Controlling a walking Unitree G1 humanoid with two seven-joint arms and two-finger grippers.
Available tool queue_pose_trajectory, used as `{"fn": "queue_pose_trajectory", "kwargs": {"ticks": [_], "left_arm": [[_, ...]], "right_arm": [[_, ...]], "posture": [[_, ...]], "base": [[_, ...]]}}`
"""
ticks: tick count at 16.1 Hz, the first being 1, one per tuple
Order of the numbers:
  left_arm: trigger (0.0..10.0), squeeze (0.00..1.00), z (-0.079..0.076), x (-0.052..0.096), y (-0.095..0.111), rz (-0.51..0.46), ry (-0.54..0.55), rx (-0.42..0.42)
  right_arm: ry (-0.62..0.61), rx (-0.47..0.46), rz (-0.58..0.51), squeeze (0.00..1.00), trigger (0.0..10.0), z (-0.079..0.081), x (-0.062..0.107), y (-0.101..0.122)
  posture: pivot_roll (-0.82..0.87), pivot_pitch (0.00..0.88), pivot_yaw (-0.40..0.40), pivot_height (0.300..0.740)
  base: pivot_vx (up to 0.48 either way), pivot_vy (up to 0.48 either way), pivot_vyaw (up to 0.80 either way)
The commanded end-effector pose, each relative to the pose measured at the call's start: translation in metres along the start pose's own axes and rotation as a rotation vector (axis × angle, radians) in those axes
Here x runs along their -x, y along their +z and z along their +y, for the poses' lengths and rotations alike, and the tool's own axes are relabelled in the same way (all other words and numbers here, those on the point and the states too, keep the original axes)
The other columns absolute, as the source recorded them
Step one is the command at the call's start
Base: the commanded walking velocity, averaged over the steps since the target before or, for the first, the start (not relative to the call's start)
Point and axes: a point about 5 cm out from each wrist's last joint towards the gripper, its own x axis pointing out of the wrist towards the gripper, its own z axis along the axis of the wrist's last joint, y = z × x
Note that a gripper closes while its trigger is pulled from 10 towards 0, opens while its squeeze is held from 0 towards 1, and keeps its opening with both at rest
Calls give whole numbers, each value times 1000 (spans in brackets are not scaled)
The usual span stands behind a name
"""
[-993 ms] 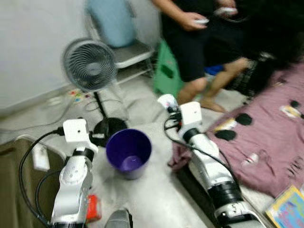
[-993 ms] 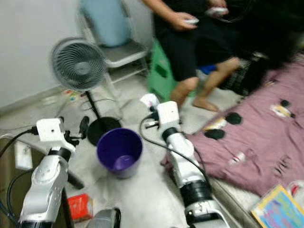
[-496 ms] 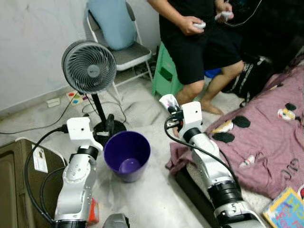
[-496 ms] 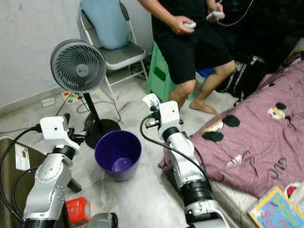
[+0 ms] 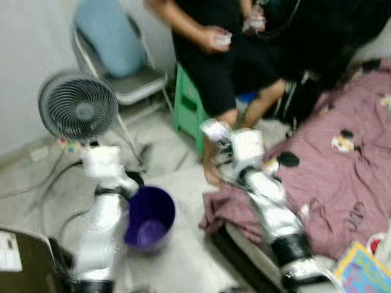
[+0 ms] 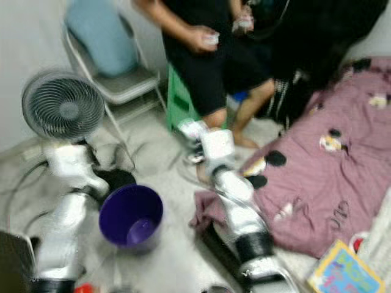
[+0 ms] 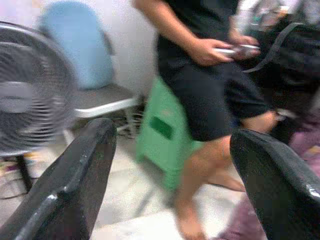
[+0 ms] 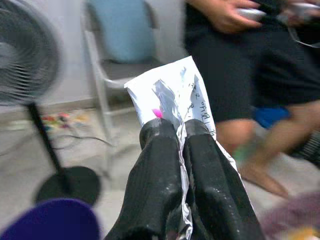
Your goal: Clean up the room
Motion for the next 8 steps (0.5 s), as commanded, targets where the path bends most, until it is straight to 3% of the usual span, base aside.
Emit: {"fn": "queue_pose_trajectory", "kwargs": {"ticks": [1,7,8], "left_arm": [[10000,0,15,1,4,-9,39,-26],[10000,0,21,-2,4,14,121,-43],[10000,0,25,0,3,19,111,-40]], "right_arm": [[42,-15,-31,0,10000,16,-6,9],[36,-27,-43,0,10000,15,-7,10],[44,-12,-50,0,10000,17,-7,10]], "posture": [[38,41,2,740],[49,36,7,740],[52,36,8,740]], "base": [[349,0,0],[0,0,0],[0,0,800]]}}
